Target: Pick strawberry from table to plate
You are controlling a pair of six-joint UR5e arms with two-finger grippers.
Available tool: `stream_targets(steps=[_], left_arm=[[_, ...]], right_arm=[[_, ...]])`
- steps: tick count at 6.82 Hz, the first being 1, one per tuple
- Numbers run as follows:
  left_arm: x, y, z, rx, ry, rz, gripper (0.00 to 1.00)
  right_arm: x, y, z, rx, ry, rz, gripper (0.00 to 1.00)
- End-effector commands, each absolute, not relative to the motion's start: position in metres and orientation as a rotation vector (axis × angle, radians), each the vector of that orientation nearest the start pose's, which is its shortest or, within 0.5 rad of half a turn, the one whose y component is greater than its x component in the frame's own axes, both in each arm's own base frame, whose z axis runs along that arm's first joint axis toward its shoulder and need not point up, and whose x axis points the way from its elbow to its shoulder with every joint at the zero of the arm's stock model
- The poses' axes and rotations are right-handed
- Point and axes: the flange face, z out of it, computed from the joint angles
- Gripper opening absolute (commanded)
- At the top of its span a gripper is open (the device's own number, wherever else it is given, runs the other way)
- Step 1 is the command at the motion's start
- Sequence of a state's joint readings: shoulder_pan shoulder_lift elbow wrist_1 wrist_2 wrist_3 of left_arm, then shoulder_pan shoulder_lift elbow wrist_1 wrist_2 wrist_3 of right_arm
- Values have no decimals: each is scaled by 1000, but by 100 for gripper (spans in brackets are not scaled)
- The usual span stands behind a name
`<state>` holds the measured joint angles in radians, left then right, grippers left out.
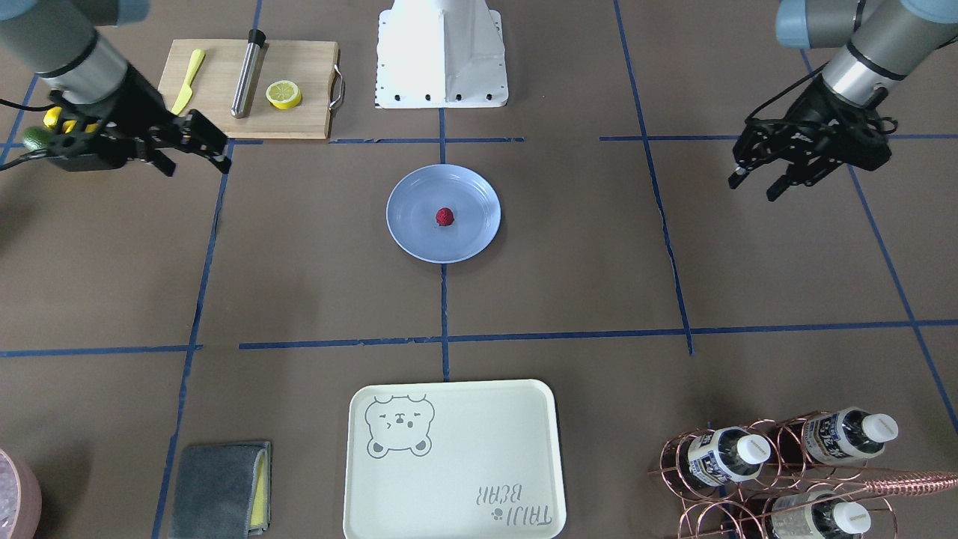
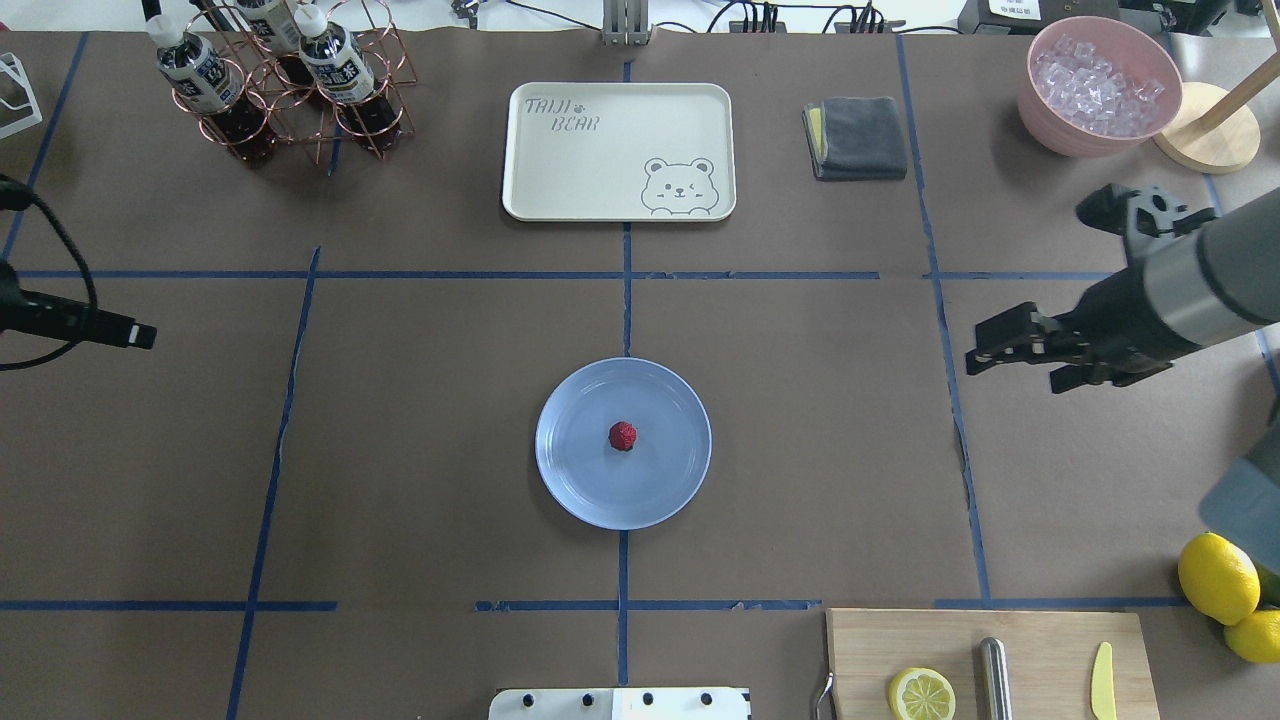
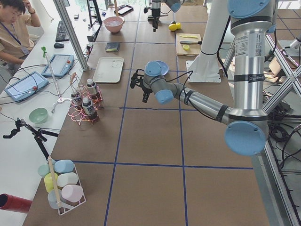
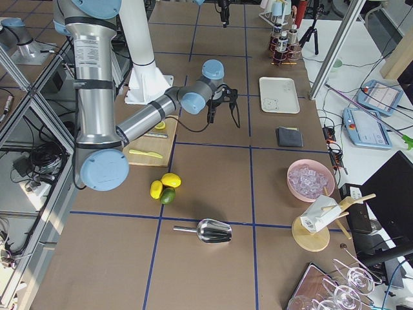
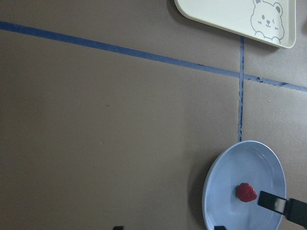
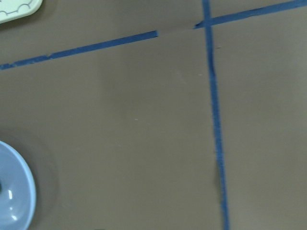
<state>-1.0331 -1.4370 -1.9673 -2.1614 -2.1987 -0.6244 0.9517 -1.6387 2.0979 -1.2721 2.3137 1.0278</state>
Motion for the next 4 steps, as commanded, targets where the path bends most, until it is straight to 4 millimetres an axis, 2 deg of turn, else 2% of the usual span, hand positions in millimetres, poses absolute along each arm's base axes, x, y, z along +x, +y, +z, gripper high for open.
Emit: stream_targets(steps=[1,2,3,4], left_arm=[[82,-440,523,472,778,322,70],[30,-450,538,457,705,358,70],[-20,-470,532,427,650,377,70],[-52,-486,536,305,645,296,71]], right_arm=[[-63,-394,510,83,-991,-41,100],[-27,-396,559,131,-955,-97,100],[3,-396,592,154,-936,-112,100],[29,-393,605,145,-923,-108,100]])
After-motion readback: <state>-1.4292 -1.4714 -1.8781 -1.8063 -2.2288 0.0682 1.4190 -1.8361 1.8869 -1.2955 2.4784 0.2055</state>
